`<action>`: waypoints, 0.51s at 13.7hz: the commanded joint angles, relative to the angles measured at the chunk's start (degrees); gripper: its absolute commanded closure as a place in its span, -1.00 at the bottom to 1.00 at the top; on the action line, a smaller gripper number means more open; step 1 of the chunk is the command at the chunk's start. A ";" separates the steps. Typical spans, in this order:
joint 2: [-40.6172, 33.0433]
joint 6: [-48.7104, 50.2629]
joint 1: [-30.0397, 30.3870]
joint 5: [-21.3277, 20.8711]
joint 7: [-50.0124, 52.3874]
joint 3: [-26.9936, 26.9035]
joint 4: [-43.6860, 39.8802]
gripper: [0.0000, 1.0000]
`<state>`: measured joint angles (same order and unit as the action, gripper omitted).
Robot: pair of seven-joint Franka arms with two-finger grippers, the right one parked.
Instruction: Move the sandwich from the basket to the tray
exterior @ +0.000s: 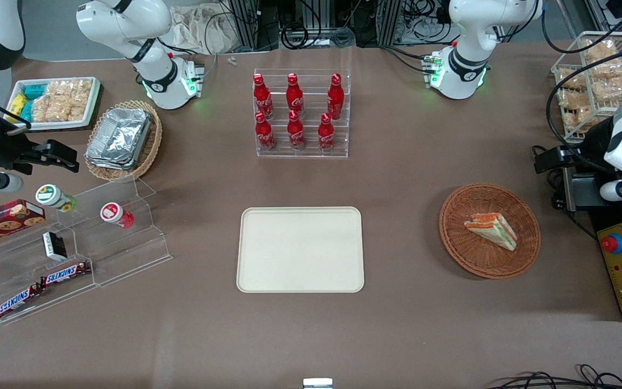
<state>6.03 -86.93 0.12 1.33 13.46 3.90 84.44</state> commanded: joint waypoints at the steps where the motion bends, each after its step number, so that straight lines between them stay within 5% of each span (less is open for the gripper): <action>1: 0.82 1.24 -0.56 -0.19 3.06 -0.38 -1.47 -0.99; 7: 4.42 -1.12 -0.56 -0.10 18.24 -0.30 0.02 -0.99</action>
<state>8.26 -87.07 0.12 1.23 26.26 3.87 84.66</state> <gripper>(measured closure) 0.000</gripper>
